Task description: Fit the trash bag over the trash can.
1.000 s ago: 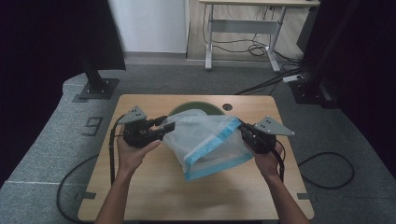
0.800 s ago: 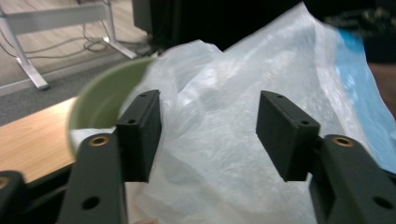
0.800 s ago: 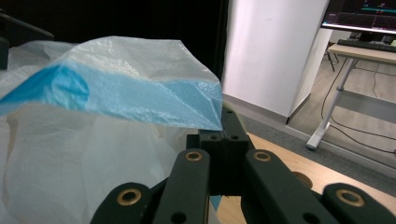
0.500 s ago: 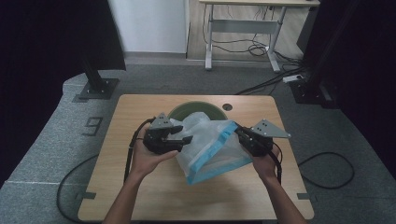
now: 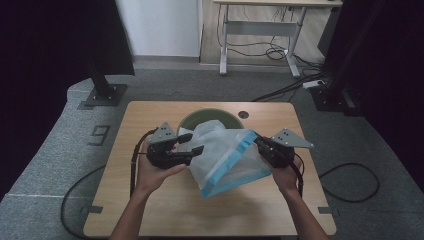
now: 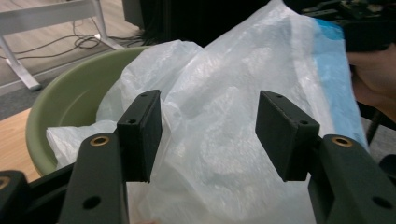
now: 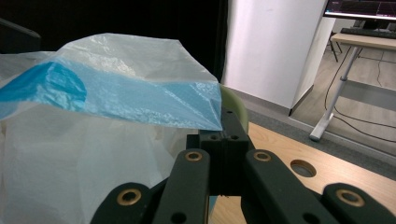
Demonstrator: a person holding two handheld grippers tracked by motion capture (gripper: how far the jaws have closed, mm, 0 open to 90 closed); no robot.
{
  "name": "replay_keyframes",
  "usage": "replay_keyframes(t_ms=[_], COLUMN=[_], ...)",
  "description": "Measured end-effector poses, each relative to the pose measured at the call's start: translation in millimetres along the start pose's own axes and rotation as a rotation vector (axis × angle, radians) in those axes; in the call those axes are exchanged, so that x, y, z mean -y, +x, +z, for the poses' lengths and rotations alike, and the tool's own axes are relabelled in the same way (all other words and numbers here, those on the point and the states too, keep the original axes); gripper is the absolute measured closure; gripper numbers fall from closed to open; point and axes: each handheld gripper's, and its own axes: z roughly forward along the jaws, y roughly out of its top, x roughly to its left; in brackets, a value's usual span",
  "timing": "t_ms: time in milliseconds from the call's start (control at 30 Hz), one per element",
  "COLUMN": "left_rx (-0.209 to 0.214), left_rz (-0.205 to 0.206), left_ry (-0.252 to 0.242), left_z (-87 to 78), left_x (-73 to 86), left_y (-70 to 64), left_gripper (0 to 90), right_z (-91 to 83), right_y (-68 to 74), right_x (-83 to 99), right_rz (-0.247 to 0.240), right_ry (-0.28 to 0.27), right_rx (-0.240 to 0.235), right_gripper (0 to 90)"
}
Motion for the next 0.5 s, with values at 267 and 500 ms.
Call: replay_keyframes(t_ms=[267, 500], left_rx=[-0.032, 0.006], left_rz=[-0.005, 0.021], left_ry=[0.09, 0.1], left_z=[18.5, 29.8], left_x=[4.7, 1.7], left_y=[2.2, -14.0], left_gripper=[39.1, 38.3], right_z=[-0.2, 1.0], right_y=[0.7, 5.0], right_x=[0.3, 0.4], right_rz=[0.008, 0.004], right_ry=[-0.005, -0.008], right_rx=[-0.004, -0.015], right_gripper=[88.7, 88.7])
